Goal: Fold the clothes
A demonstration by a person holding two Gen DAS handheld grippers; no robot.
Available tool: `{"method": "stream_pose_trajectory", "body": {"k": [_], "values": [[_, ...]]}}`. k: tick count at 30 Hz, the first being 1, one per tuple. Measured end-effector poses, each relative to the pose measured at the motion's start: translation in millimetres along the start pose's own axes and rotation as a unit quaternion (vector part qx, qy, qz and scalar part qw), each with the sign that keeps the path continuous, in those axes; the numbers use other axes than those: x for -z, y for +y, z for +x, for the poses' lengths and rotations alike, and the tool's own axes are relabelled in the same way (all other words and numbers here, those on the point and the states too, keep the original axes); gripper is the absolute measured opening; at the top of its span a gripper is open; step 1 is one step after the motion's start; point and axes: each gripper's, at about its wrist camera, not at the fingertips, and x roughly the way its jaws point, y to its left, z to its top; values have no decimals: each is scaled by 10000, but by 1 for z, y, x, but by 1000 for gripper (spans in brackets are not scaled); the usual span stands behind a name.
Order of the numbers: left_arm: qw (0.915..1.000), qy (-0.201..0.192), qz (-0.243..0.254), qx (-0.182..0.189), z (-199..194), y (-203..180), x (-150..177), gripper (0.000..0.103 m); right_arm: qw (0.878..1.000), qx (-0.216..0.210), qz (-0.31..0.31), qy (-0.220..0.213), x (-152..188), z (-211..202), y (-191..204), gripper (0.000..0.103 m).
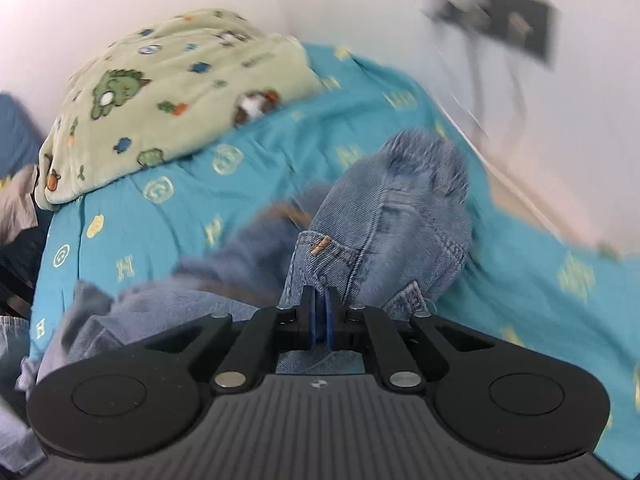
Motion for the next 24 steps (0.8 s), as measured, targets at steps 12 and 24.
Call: {"method": "stream_pose_trajectory", "body": {"k": [12,24], "values": [[9968,599,203,-486,-45,-8,4,37,9988,-354,265,225,43,-1,-75,29],[9874,953,1236,244,2,-84,8,61,9939,-902,66,-632,-34,48,-16,55]]}}
